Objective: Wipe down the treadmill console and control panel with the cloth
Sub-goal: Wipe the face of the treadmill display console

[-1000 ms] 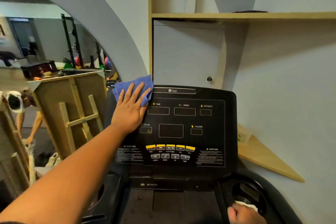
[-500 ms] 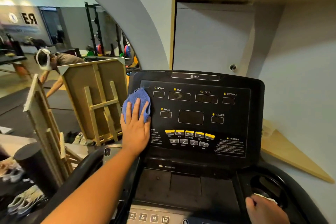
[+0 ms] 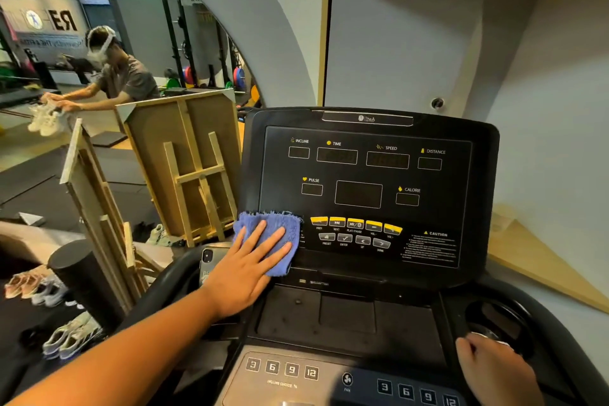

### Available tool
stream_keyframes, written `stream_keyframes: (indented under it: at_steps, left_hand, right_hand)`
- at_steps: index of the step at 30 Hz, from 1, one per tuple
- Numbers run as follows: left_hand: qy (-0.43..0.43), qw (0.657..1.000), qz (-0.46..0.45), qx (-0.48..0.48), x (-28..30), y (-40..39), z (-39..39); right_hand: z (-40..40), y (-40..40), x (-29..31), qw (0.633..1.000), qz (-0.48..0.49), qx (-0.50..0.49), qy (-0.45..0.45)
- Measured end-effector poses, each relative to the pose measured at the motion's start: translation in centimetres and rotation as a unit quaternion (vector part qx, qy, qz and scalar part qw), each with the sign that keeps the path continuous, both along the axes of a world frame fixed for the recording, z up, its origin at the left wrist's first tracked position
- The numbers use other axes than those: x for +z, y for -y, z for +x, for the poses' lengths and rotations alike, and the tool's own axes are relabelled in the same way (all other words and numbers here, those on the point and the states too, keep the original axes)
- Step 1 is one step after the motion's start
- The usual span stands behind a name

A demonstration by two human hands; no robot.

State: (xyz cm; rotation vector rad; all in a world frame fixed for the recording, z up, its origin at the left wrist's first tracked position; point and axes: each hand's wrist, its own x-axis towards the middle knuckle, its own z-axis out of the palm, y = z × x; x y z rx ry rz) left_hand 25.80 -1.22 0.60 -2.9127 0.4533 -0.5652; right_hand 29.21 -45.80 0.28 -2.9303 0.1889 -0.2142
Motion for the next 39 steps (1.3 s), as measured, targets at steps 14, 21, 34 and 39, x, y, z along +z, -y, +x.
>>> stream_keyframes:
  at_steps: [14, 21, 34, 39]
  left_hand:
    - [-0.07, 0.938, 0.172, -0.294, 6.3, 9.5, 8.9]
    - [-0.029, 0.936, 0.165, -0.311, 5.9, 16.9, 11.5]
    - [0.174, 0.981, -0.028, -0.083, 15.9, 19.0, 18.3]
    - [0.043, 0.932, 0.166, -0.32, 8.3, 23.2, 16.3]
  right_hand:
    - [-0.4, 0.8, 0.6, 0.996, 0.067, 0.038, -0.052]
    - [-0.3, 1.2, -0.4, 0.998, 0.042, 0.04, -0.031]
    - [-0.2, 1.7, -1.8, 0.995, 0.089, 0.038, 0.0]
    - [0.0, 1.8, -2.2, 0.999, 0.028, 0.04, -0.001]
